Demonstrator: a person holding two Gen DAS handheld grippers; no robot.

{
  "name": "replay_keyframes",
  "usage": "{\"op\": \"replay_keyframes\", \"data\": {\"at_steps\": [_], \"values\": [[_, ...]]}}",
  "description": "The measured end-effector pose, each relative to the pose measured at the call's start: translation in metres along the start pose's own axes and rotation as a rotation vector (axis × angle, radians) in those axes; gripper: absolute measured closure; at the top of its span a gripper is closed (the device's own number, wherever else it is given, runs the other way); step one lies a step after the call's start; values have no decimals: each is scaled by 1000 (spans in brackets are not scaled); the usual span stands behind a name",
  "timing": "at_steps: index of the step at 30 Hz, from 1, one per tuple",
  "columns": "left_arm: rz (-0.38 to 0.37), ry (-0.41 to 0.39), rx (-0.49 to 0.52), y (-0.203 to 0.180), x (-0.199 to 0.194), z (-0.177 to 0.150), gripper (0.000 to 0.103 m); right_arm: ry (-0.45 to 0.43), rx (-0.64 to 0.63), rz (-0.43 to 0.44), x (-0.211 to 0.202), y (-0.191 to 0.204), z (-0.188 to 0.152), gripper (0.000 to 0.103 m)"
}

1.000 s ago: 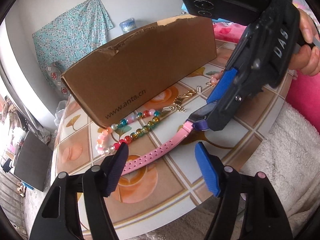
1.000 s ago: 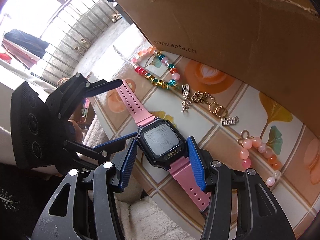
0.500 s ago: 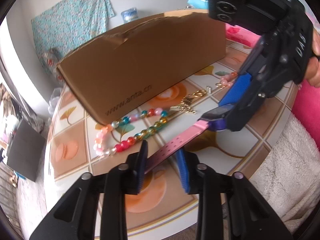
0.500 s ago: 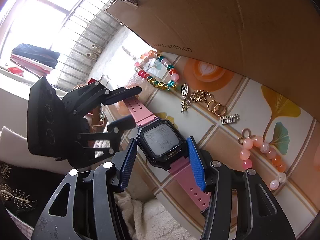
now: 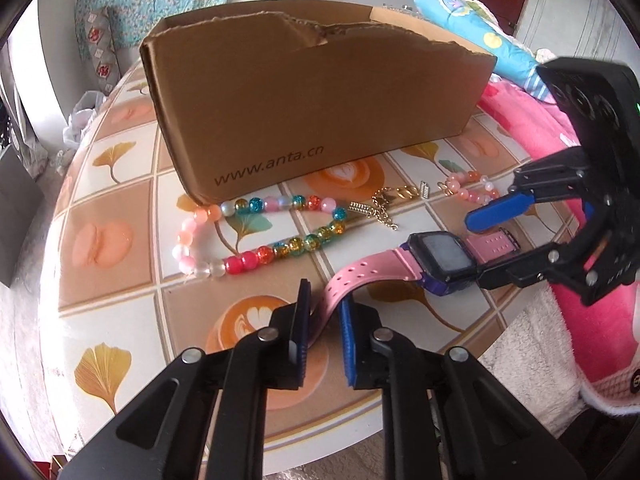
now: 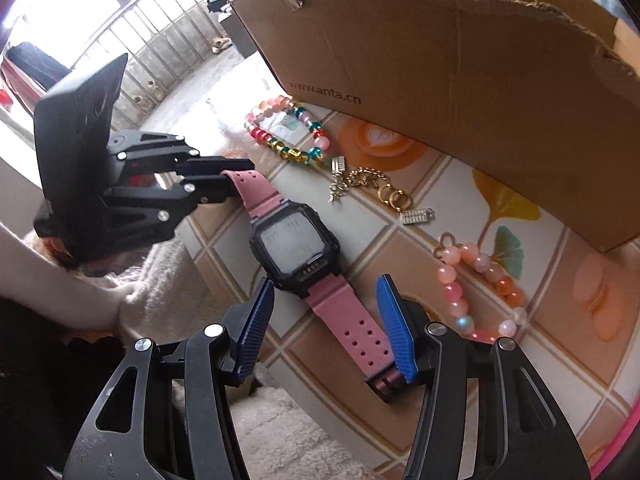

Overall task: Organize jewelry
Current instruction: 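Close the left tool on the pink strap end and lift the watch, then carry the watch with both tools over the cardboard box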

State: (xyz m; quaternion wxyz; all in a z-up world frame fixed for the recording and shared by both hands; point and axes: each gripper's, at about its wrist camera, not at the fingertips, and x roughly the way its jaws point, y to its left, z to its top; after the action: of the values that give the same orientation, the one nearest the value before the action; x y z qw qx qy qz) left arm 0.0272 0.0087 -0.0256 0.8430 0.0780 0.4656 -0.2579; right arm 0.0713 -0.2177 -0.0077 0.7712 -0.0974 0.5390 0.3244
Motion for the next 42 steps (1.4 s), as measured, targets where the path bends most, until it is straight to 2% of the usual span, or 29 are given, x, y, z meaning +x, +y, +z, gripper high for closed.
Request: {"op": "replay_keyframes", "data": {"at_steps": [2,6,10,12,16,17,18,20,22,25,28,30,34,42], "values": [[-8,10,-5,1,0,2,90,-10,-43,-86,-2,9,-10,52],[-31,29,-24,5,0,4,90,-31,-108,-193,0,21,-25,57],[-49,45,-36,10,-1,5,91,-49,-145,-242,1,33,-29,66],[-47,48,-31,11,-2,5,91,-41,-114,-228,1,32,-28,77],[-63,60,-25,10,-2,5,92,-38,26,-125,-6,11,-19,83],[-69,65,-22,10,-3,5,92,-42,68,-79,-9,4,-16,95],[-75,70,-19,10,-2,5,92,-50,112,-46,-13,-2,-14,98],[-80,76,-16,10,-3,4,92,-67,183,-12,-17,-14,-11,98],[-85,78,-16,11,-3,4,92,-82,194,-17,-18,-17,-12,99],[-83,82,-10,10,-3,4,92,-90,123,-98,-20,-4,-15,99],[-85,84,-7,9,-3,4,92,-70,16,-222,-10,14,-16,98],[-92,87,-12,9,-1,5,93,-59,-41,-272,-6,21,-16,98],[-98,90,-9,10,0,6,93,-73,-173,-425,-1,45,-19,97],[-102,92,6,10,0,6,93,-144,-189,-516,-3,56,-18,96]]}}
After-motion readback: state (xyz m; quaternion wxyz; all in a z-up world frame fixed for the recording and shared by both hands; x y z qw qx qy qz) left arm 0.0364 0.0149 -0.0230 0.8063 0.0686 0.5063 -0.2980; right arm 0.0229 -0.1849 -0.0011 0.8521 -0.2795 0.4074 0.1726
